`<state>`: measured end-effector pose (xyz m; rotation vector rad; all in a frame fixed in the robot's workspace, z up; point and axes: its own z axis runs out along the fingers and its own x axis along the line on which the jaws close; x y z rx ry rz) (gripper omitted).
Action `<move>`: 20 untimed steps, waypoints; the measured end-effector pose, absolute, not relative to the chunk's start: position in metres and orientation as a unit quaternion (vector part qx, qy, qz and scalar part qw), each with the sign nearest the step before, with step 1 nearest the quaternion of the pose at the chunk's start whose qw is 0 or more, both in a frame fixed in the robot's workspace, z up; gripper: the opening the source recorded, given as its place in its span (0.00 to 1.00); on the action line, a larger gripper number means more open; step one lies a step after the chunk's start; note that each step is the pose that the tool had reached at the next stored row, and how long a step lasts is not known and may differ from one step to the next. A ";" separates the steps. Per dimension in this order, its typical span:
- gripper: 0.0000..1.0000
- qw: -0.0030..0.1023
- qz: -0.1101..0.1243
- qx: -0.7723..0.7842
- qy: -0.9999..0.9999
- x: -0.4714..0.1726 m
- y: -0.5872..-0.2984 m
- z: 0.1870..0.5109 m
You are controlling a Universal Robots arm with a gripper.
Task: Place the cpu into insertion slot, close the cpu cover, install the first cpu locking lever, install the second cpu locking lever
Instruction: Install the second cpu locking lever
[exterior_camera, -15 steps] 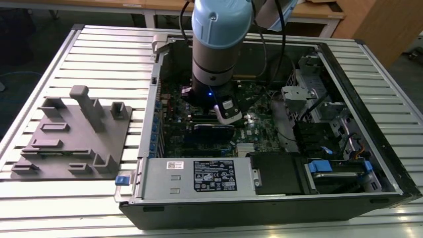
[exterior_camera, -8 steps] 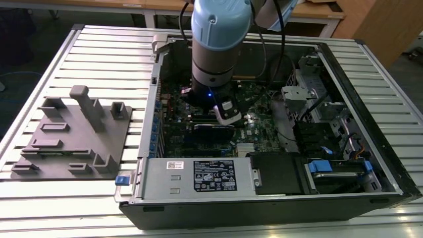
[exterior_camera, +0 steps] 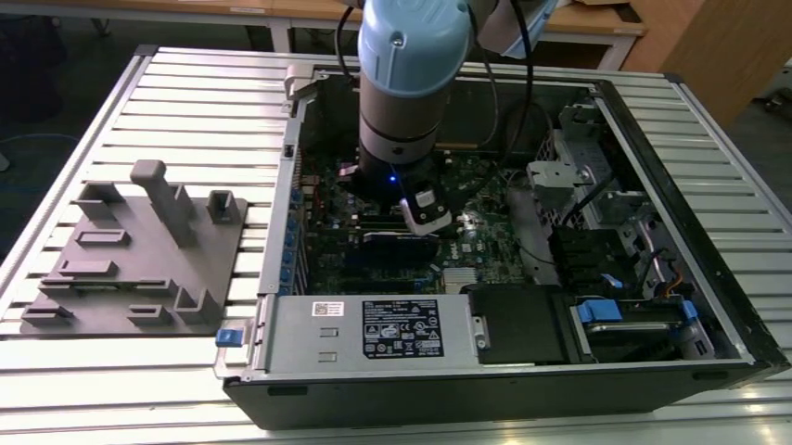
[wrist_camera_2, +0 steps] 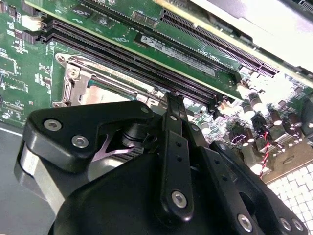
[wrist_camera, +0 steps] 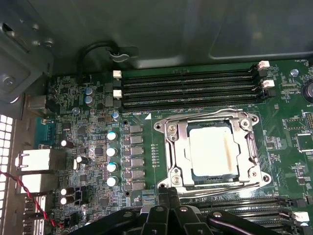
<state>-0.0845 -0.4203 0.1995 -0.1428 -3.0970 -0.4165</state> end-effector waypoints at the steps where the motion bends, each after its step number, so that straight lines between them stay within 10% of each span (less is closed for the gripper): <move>1: 0.10 0.007 -0.133 -0.046 -0.990 -0.084 -0.420 0.199; 20: 0.10 0.007 -0.137 -0.046 -0.989 -0.086 -0.420 0.194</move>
